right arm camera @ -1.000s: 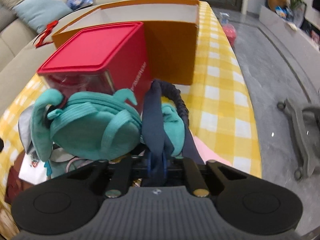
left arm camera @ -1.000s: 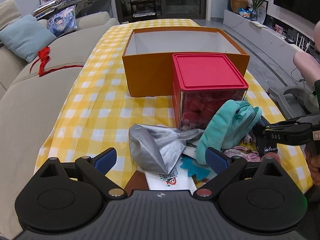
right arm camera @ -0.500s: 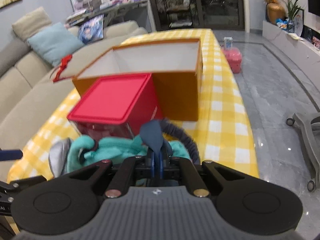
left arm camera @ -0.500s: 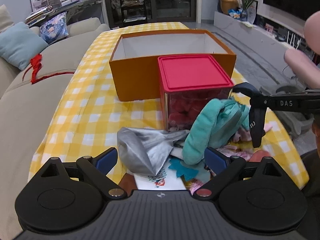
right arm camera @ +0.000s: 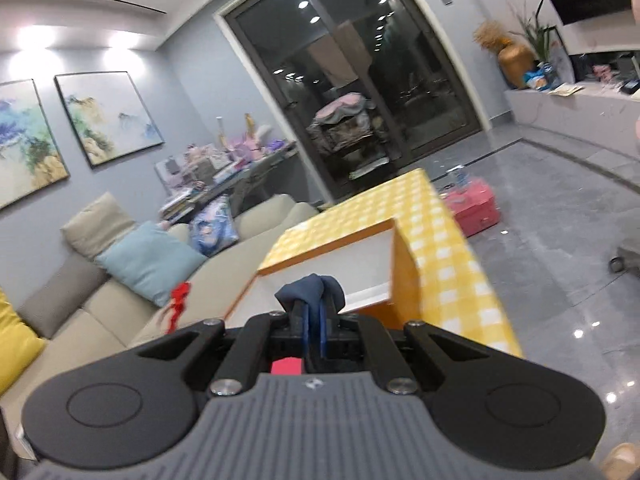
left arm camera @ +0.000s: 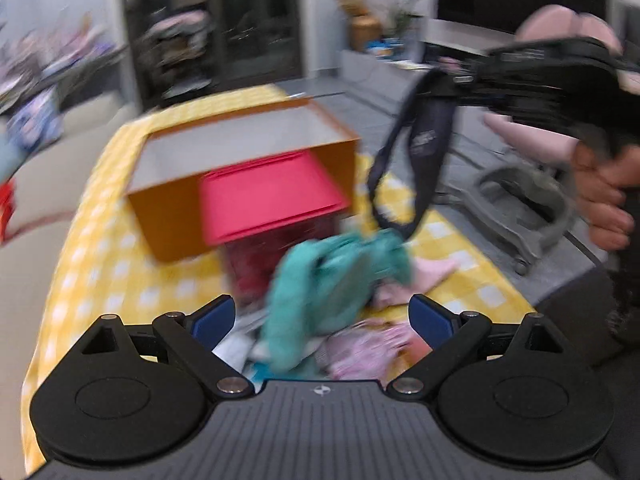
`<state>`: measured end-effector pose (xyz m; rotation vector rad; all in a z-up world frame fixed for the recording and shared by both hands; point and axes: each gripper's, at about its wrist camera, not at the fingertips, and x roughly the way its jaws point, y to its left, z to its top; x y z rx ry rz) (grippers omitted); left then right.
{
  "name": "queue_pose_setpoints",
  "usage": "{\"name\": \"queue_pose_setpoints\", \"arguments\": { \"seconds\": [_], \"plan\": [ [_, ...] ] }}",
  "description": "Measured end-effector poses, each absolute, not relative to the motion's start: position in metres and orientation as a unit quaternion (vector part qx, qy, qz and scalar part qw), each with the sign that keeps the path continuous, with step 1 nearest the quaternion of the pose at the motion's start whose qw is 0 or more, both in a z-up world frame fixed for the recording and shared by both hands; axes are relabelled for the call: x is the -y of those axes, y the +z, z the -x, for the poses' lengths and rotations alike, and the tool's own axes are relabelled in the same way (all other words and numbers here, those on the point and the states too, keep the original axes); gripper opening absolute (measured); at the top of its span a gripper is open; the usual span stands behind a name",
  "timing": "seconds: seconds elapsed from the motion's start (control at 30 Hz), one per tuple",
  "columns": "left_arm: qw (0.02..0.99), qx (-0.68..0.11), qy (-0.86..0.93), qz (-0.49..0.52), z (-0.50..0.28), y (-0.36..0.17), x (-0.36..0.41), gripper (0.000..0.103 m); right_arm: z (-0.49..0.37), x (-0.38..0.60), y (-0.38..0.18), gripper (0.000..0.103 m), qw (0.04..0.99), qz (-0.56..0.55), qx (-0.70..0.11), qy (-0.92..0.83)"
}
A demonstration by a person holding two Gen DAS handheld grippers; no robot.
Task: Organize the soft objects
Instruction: 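Lift the navy strap with the right gripper while the left gripper grasps the pink foam ball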
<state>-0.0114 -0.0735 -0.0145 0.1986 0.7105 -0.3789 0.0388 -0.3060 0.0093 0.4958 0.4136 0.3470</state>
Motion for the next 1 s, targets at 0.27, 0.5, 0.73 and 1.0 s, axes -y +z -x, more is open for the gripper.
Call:
{"name": "queue_pose_setpoints", "arguments": {
  "seconds": [0.27, 0.5, 0.73, 1.0],
  "plan": [
    [0.858, -0.387, -0.308, -0.141, 0.006, -0.053, 0.14, 0.103, -0.046, 0.315, 0.007, 0.002, 0.937, -0.233, -0.216, 0.147],
    [0.832, -0.429, -0.308, -0.167, -0.003, -0.092, 0.164, 0.103, -0.042, 0.32, 0.007, 0.002, 0.936, -0.234, -0.214, 0.155],
    [0.849, -0.437, -0.267, -0.133, -0.02, -0.105, 0.155, 0.065, -0.046, 0.327, 0.001, 0.003, 0.925, -0.269, -0.224, 0.15],
    [0.862, -0.422, -0.258, -0.111, -0.02, -0.1, 0.152, 0.053, -0.047, 0.32, -0.001, 0.003, 0.927, -0.252, -0.236, 0.147]
  ]
}}
